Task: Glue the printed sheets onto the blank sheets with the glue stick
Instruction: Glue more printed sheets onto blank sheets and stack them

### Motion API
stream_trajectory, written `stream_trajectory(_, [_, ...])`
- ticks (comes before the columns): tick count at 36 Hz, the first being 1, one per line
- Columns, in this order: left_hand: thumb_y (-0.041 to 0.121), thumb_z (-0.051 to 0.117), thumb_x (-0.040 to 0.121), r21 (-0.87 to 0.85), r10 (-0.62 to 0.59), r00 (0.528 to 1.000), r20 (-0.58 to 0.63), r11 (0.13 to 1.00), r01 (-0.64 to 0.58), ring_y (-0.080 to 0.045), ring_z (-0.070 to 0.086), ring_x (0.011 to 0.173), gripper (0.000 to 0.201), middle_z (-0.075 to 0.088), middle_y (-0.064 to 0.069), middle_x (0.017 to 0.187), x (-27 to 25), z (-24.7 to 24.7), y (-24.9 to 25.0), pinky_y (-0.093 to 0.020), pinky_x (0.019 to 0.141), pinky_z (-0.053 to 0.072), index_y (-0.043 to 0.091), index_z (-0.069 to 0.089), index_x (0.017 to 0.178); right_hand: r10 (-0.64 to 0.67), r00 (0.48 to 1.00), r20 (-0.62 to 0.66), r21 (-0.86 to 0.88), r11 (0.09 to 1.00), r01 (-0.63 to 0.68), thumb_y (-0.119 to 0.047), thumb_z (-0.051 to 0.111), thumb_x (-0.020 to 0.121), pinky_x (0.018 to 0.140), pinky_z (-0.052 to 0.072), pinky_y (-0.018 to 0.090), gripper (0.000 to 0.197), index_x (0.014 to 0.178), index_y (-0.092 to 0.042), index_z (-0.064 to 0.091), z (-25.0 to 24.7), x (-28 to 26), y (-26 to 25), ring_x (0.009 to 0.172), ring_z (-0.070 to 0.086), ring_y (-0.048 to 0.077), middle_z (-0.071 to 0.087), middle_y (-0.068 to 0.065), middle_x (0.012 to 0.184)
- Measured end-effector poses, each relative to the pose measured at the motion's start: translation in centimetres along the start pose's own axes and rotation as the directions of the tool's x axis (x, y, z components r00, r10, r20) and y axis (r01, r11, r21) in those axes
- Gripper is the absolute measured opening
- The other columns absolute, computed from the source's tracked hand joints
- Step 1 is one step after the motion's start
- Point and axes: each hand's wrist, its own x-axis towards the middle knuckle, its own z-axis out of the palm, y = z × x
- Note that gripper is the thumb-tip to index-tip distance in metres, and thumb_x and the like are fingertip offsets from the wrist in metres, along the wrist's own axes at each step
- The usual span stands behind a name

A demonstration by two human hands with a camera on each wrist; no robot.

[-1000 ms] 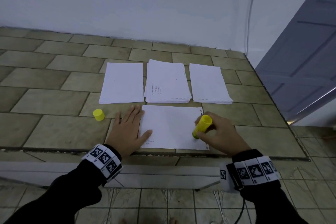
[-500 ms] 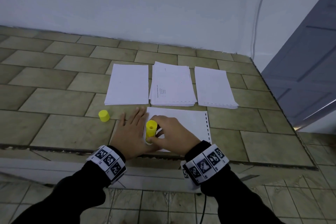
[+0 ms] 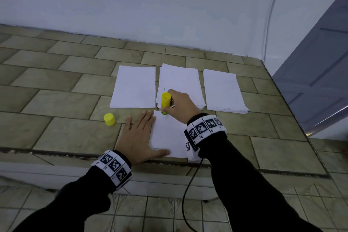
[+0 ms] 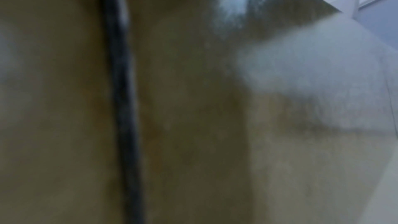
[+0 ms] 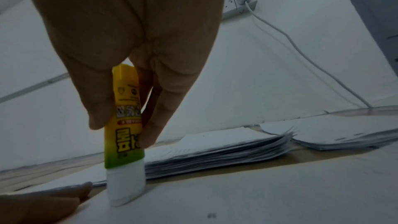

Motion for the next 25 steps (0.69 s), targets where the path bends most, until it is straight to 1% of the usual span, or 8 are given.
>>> stream_trajectory(2, [0.104, -0.001, 0.049, 0.007, -0.003, 1.0, 0.004, 1.0, 0.003, -0.012, -0.008, 0.15, 0.139, -0.003, 0.001, 0.164, 0.0, 0.1, 0.0, -0.052, 0.12, -0.006, 0.015, 0.01, 0.156, 0.008, 1.0, -0.006, 0.051, 0.999, -0.007, -0.013, 0.072, 0.08, 0.082, 0.052, 0.043, 0.022, 0.092, -0.005, 0.055, -0.1, -0.7, 0.3, 0.091, 0.062, 0.029, 0.067, 0.013, 0.094])
stream_trajectory(5, [0.102, -0.001, 0.053, -0.009, -0.004, 1.0, -0.021, 1.0, 0.004, -0.013, -0.004, 0.151, 0.135, 0.0, 0.001, 0.164, 0.0, 0.2, -0.1, -0.052, 0.12, -0.003, 0.015, 0.013, 0.156, 0.032, 0.999, -0.017, 0.13, 0.991, -0.03, -0.013, 0.074, 0.08, 0.075, 0.051, 0.028, 0.027, 0.099, -0.01, 0.055, -0.8, -3.0, 0.6, 0.088, 0.062, 0.022, 0.065, 0.006, 0.095])
stream_trajectory(6, [0.101, -0.001, 0.054, -0.015, -0.002, 1.0, -0.03, 1.0, 0.002, -0.013, -0.003, 0.151, 0.134, 0.001, 0.001, 0.164, 0.0, 0.3, -0.1, -0.052, 0.12, -0.002, 0.015, 0.015, 0.156, 0.032, 0.999, -0.016, 0.149, 0.988, -0.029, -0.015, 0.075, 0.08, 0.074, 0.051, 0.027, 0.028, 0.1, -0.011, 0.056, -1.0, -4.0, 0.9, 0.087, 0.062, 0.02, 0.066, 0.005, 0.095])
stream_trajectory(9, [0.1, -0.004, 0.054, -0.029, -0.004, 0.999, -0.042, 1.0, 0.003, -0.012, -0.002, 0.151, 0.135, 0.002, 0.001, 0.164, -0.1, 0.5, -0.1, -0.052, 0.12, -0.002, 0.015, 0.016, 0.156, 0.001, 1.0, 0.008, 0.23, 0.973, -0.002, -0.018, 0.077, 0.079, 0.082, 0.055, 0.037, 0.02, 0.091, -0.01, 0.063, -1.3, -6.6, 2.3, 0.088, 0.067, 0.017, 0.07, 0.004, 0.094])
stream_trajectory(11, [0.101, -0.003, 0.054, -0.036, -0.001, 0.999, -0.047, 0.999, -0.001, -0.012, -0.003, 0.15, 0.135, 0.002, 0.001, 0.164, -0.1, 0.5, -0.1, -0.052, 0.12, -0.002, 0.015, 0.017, 0.156, -0.002, 1.0, 0.011, 0.288, 0.957, -0.002, -0.018, 0.078, 0.078, 0.084, 0.056, 0.04, 0.015, 0.088, -0.015, 0.068, -1.3, -8.2, 3.3, 0.089, 0.068, 0.014, 0.071, 0.001, 0.099])
stream_trajectory(16, [0.102, 0.001, 0.054, -0.033, 0.002, 0.999, -0.048, 0.999, -0.004, -0.013, -0.003, 0.15, 0.136, 0.002, 0.0, 0.164, 0.1, 0.5, -0.2, -0.053, 0.12, -0.003, 0.014, 0.016, 0.155, -0.105, 0.994, 0.01, 0.303, 0.948, 0.097, -0.019, 0.078, 0.078, 0.078, 0.058, 0.035, 0.02, 0.084, -0.033, 0.065, -1.4, -11.2, 3.8, 0.085, 0.069, 0.013, 0.07, -0.001, 0.099])
stream_trajectory(21, [0.102, 0.003, 0.056, -0.006, -0.005, 0.999, -0.032, 1.0, 0.005, -0.012, -0.006, 0.15, 0.133, -0.002, 0.001, 0.164, 0.3, 0.7, -0.3, -0.052, 0.12, -0.003, 0.015, 0.013, 0.156, -0.155, 0.988, 0.012, 0.259, 0.955, 0.146, -0.018, 0.078, 0.079, 0.075, 0.057, 0.029, 0.019, 0.096, -0.019, 0.069, -1.2, -11.6, 3.8, 0.083, 0.067, 0.013, 0.069, 0.001, 0.099])
stream_trajectory(25, [0.101, 0.003, 0.055, -0.001, -0.012, 1.0, -0.016, 1.0, 0.012, -0.012, -0.009, 0.15, 0.132, -0.005, 0.002, 0.164, 0.1, 0.5, -0.2, -0.052, 0.12, -0.003, 0.016, 0.01, 0.156, -0.151, 0.988, 0.031, 0.218, 0.966, 0.14, -0.016, 0.077, 0.079, 0.076, 0.056, 0.024, 0.02, 0.086, -0.03, 0.064, -1.8, -10.1, 3.5, 0.087, 0.066, 0.011, 0.069, 0.001, 0.101])
